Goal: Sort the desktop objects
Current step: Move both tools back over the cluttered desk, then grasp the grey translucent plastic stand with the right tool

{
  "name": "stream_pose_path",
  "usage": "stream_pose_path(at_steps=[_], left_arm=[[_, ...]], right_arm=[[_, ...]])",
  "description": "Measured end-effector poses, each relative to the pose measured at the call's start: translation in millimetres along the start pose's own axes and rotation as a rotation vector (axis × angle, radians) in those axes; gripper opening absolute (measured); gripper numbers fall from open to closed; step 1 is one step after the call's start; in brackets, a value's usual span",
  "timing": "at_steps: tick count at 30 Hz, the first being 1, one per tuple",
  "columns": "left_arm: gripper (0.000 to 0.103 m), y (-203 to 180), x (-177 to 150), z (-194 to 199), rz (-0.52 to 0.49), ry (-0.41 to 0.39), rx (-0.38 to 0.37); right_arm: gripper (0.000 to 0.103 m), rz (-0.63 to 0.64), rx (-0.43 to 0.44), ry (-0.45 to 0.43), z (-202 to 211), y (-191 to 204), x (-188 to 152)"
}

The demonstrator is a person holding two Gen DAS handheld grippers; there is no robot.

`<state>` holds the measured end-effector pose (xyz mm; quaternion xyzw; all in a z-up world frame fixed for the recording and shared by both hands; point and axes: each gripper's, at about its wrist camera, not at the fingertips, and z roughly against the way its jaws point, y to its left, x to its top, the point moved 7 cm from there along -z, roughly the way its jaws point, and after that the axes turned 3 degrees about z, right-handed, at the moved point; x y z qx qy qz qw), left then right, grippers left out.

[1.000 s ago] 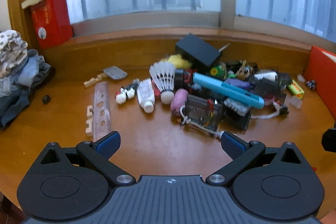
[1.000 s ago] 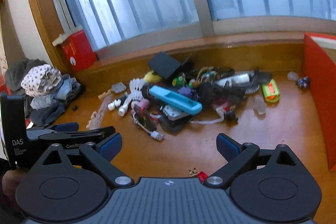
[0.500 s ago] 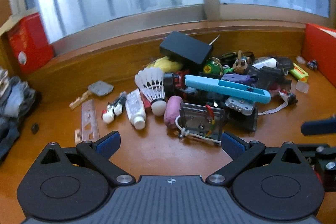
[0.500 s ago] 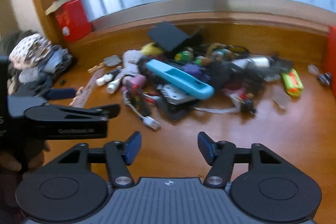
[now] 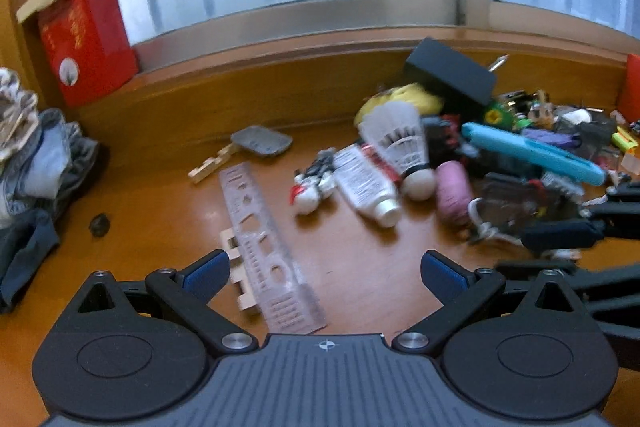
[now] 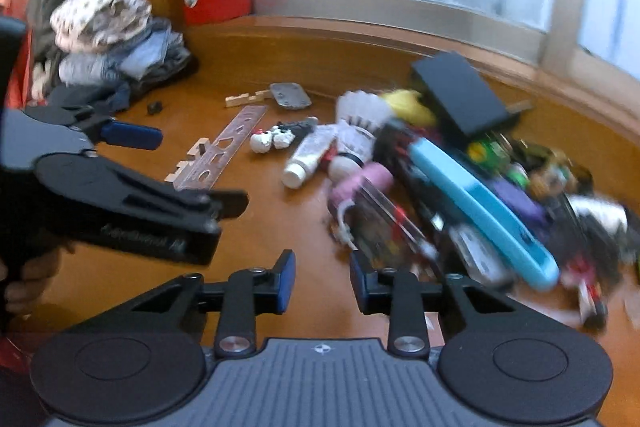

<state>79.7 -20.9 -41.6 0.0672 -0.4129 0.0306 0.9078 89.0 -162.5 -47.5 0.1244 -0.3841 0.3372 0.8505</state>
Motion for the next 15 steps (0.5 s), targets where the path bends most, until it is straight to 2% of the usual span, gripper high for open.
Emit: stream_pose_path(at_steps=[4, 15], left_arm=[[0.103, 16.2, -2.1, -2.0, 0.024, -0.001, -0.016], [0.103, 29.6, -1.2, -7.3, 0.03, -0.007, -0.04]], right_arm=[[0.024, 0.067, -0.081, 0.036, -19.4, 7.2, 7.7], [0.021, 0.103, -0.188, 0.032, -30.9, 8.6, 18.5]])
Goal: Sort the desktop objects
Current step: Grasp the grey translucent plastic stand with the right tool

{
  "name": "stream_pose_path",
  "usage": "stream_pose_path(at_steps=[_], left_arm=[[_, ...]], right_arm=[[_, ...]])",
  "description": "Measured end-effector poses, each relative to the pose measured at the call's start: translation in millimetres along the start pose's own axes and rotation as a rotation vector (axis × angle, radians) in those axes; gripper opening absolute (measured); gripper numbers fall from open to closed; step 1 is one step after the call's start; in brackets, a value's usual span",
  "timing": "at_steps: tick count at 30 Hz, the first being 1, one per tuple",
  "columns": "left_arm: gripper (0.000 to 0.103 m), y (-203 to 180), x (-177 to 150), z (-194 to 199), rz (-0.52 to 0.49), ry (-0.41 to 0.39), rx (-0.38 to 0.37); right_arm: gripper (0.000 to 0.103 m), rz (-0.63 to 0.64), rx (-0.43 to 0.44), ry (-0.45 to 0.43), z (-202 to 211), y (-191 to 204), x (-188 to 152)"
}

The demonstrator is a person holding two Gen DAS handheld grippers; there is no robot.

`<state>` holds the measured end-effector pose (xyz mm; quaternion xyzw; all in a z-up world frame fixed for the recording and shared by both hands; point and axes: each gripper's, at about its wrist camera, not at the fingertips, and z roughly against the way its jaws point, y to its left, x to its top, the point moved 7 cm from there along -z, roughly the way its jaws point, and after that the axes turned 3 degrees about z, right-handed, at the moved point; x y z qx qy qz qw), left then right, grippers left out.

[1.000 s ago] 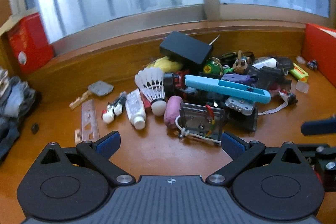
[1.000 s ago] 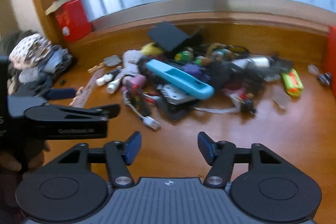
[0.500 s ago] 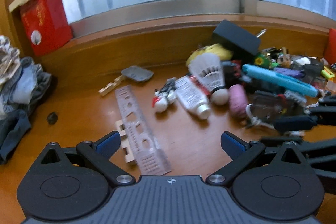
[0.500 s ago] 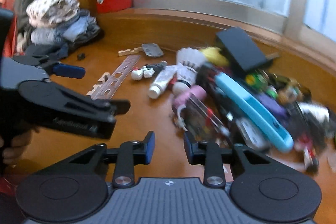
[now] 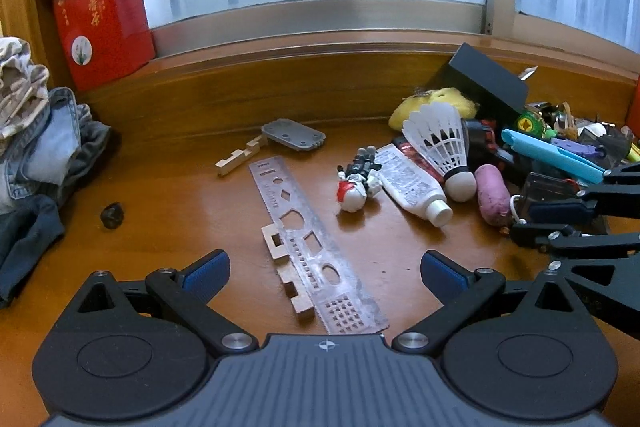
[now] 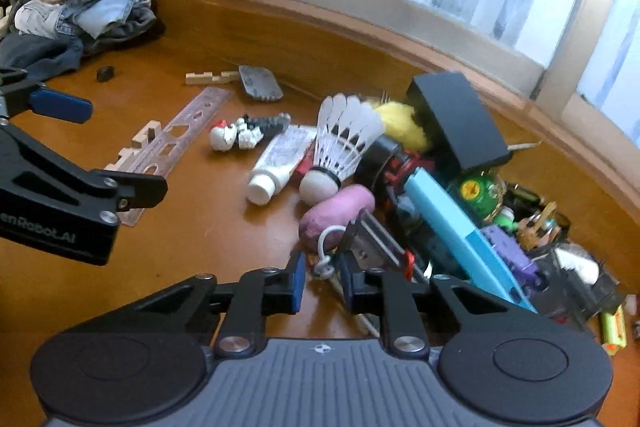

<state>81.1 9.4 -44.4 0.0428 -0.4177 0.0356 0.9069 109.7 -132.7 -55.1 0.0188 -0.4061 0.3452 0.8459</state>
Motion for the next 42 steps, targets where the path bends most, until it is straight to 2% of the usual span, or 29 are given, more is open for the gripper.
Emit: stream_pose_path(at_steps=[3, 6, 8, 12, 20, 26, 30, 34, 38, 42], left_arm=[[0.103, 3.7, 0.3, -1.3, 0.002, -0.002, -0.007], [0.103, 7.4, 0.7, -2.6, 0.004, -0.003, -0.013], [0.103, 8.3, 0.5, -2.2, 0.004, -0.004, -0.014], [0.103, 7.6, 1.1, -0.9, 0.003, -0.009, -0.019], [0.103, -12.5, 7.1, 1.3, -0.033, -0.029, -0.06], [0.103, -42.9, 14.6, 2.8, -0.084, -0.054, -0.137], [0.103, -68.5, 20.7, 3.0, -0.13, -0.079, -0.198], [0.103, -91.6, 23.1, 3.0, -0.179, -0.1, -0.24], [0.103, -114.7, 25.4, 3.1, -0.227, -0.12, -0.282], [0.103, -111.1, 25.9, -1.8, -0.222, -0.115, -0.256]], right_arm=[[0.021, 0.015, 0.004, 0.022, -6.8, 2.7, 0.0], [0.012, -0.009, -0.008, 0.031, -14.3, -0.5, -0.3], [0.012, -0.004, -0.009, 0.023, -12.3, -0.1, 1.1], [0.011, -0.002, -0.006, -0.06, 10.5, 2.1, 9.7], [0.011, -0.187, -0.042, -0.25, 75.1, -37.9, 20.8], [0.011, -0.322, -0.07, -0.377, 122.1, -69.3, 25.9], [0.011, -0.37, -0.109, -0.29, 117.3, -89.2, 2.7], [0.011, -0.384, -0.136, -0.136, 93.7, -98.9, -28.6], [0.013, -0.339, -0.133, -0.002, 69.0, -92.7, -50.1], [0.03, -0.27, -0.144, 0.008, 58.1, -78.3, -50.0]])
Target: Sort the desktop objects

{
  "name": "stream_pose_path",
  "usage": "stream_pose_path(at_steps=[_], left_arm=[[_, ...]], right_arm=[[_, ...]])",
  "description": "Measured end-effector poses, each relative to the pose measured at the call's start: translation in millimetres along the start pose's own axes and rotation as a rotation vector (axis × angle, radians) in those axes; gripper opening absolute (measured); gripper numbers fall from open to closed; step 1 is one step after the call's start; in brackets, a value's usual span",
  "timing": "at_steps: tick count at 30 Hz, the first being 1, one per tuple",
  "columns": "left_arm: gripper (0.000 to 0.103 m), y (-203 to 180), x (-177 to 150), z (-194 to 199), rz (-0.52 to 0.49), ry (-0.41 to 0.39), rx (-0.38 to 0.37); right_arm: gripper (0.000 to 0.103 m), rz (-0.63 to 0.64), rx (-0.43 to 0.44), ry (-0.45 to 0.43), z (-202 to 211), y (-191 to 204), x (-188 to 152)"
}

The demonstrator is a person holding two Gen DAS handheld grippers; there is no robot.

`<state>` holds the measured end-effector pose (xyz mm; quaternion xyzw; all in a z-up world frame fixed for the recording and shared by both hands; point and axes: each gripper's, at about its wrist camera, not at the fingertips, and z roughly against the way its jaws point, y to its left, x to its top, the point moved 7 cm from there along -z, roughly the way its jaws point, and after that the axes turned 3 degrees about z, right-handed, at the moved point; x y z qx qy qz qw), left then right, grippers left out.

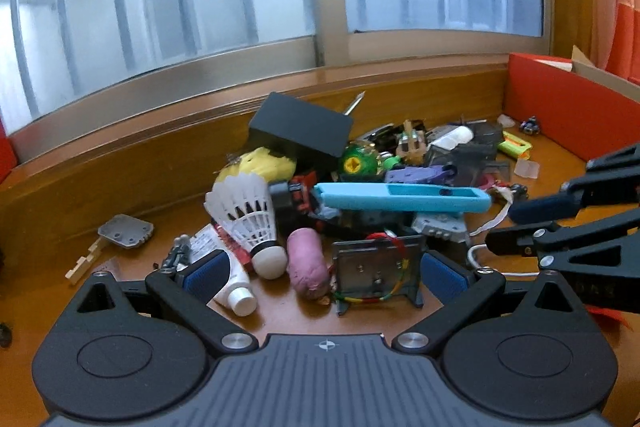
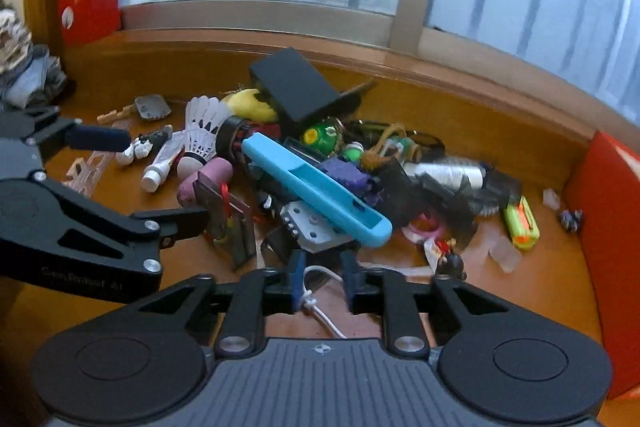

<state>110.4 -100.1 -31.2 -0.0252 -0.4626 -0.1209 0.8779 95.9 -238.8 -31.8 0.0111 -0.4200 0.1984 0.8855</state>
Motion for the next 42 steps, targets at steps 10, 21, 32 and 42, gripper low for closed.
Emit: stream_pose_path(at_steps=[10, 21, 32, 42], left_arm=[[0.103, 42.3, -8.9, 1.7, 0.083, 0.033, 0.116], [0.103, 65.9, -20.3, 10.9, 0.123, 0.057, 0.165], [0.103, 57.2, -24.1, 16.8, 0.114, 0.051, 0.115], [0.103, 48.2, -32.1, 9.5, 0.094, 0.086, 0.077]], right_arm=[[0.029, 0.042, 0.251, -0.026, -36.7, 23.4, 14.1], [0.009, 0.668, 0.052, -0.154, -7.7, 79.9, 27.6], [0.024, 0.55, 0.36, -0.008, 6.8, 94.1, 10.8], [0.043, -0.035, 0.442, 0.017, -31.9, 41.4, 23.6]])
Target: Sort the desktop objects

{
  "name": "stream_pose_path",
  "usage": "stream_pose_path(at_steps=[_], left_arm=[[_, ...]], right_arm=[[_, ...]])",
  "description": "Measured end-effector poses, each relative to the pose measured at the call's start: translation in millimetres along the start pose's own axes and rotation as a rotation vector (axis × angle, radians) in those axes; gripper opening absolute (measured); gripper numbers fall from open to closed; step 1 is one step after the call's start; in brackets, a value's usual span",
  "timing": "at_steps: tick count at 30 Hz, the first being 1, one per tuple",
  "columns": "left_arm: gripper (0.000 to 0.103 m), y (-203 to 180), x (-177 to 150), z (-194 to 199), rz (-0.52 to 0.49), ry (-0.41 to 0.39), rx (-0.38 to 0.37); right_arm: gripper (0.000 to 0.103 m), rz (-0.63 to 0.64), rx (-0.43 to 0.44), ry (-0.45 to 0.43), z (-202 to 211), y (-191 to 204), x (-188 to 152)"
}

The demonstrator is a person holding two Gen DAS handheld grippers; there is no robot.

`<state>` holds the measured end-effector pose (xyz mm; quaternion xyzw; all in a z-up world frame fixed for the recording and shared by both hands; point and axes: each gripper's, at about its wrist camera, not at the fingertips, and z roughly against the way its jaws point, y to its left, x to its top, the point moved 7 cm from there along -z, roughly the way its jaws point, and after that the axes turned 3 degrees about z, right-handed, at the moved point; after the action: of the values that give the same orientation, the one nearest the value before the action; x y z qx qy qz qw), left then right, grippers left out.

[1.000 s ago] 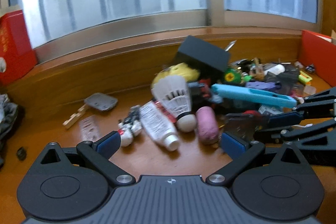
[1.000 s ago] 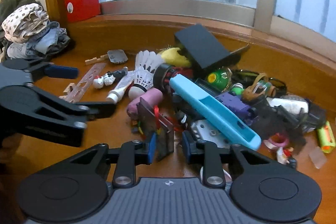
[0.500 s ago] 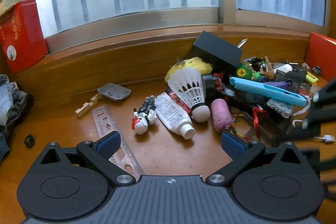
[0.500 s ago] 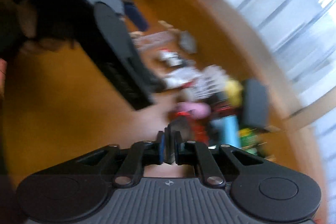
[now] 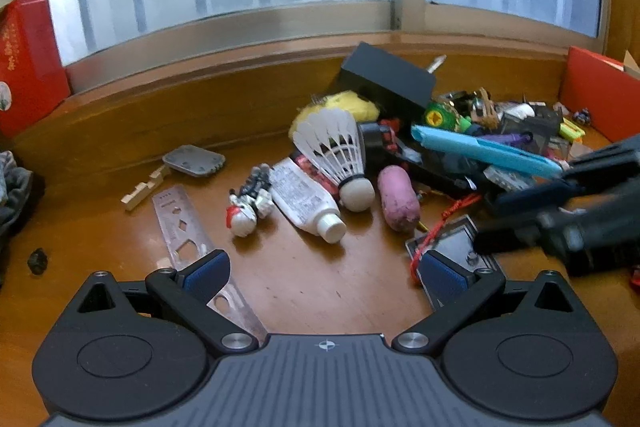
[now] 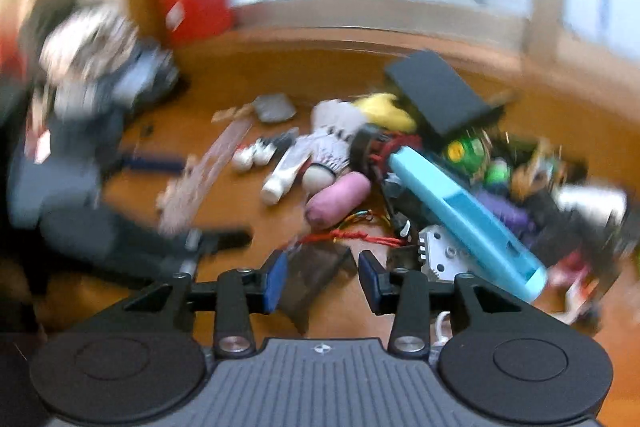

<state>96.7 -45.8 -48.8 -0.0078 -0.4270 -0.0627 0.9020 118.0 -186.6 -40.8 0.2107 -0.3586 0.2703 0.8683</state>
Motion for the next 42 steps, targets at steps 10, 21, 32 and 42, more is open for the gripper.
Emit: stream_pose_path(at_steps=[10, 21, 32, 42], left_arm=[[0.103, 0.9, 5.2, -20.5, -0.038, 0.007, 0.033], [0.103, 8.4, 12.1, -42.6, -0.06, 0.029, 0.079], [0.103, 2.7, 6.4, -7.8, -0.011, 0.024, -0.024], [0.103, -32.5, -13.9, 24.6, 0.037, 0.093, -0.212]], right_arm=[[0.041, -0.071, 0.102, 0.054, -31.6, -15.8, 3.4], [0.036, 0.034, 0.161, 0.116, -1.1, 16.4, -26.0], [0.039, -0.127, -0.031, 0.102, 34.4, 25.8, -45.9], [0.068, -0.09, -0.26, -0.057, 84.7, -7.1, -47.8]])
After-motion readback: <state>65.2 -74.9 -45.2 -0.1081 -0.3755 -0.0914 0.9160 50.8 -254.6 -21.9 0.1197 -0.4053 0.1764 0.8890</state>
